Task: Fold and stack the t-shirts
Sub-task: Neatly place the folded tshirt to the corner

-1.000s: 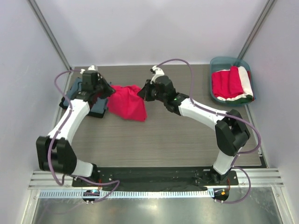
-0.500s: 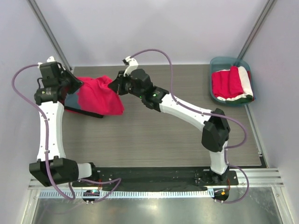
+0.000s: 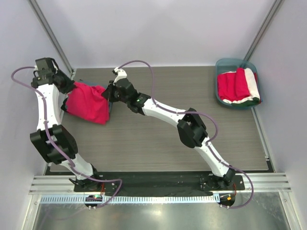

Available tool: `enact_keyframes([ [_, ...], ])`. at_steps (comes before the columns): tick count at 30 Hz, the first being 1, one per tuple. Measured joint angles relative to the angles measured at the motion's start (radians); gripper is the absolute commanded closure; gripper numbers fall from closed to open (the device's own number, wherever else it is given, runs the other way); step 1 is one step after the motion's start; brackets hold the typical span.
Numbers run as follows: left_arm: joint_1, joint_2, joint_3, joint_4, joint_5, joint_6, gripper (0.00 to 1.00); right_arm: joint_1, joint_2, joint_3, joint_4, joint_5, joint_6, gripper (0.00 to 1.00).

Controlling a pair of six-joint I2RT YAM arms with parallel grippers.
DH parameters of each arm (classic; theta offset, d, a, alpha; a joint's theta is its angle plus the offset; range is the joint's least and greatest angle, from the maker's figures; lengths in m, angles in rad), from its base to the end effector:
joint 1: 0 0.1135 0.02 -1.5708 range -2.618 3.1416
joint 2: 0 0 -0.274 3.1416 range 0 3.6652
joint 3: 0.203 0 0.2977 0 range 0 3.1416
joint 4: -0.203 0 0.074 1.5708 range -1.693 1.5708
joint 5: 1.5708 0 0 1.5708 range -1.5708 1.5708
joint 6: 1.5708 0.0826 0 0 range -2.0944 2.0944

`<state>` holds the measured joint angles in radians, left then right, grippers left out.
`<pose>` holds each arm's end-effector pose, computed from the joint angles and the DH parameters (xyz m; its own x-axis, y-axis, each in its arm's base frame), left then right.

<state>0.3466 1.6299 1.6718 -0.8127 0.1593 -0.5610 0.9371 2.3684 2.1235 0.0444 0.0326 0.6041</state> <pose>0.4151 0.1360 0.3508 -0.4333 -0.7150 -0.5486 -0.5420 0.6931 -0.4752 0.3971 0.5359 0.2612 -0.5438 0.2187 -0.8102 -0.5803 0.5994 0.5513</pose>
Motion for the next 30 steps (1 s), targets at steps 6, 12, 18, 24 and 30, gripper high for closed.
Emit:
enact_keyframes([
  [6, 0.014, 0.110, 0.050, 0.006, -0.002, -0.005, 1.00, 0.003, 0.042, 0.049, 0.000, 0.035, -0.001, 0.99],
  [12, 0.024, 0.138, 0.133, -0.003, -0.001, -0.004, 1.00, 0.003, 0.042, 0.071, 0.013, 0.057, -0.006, 0.99],
  [18, 0.029, 0.140, 0.165, -0.010, -0.002, -0.006, 1.00, 0.004, 0.042, 0.082, 0.008, 0.068, -0.014, 0.99],
  [24, 0.030, 0.189, 0.217, -0.010, 0.000, -0.011, 1.00, 0.003, 0.061, 0.194, -0.024, 0.078, -0.027, 0.98],
  [30, 0.030, 0.252, 0.234, -0.009, -0.001, -0.019, 1.00, -0.009, 0.099, 0.246, -0.018, 0.086, -0.027, 0.98],
])
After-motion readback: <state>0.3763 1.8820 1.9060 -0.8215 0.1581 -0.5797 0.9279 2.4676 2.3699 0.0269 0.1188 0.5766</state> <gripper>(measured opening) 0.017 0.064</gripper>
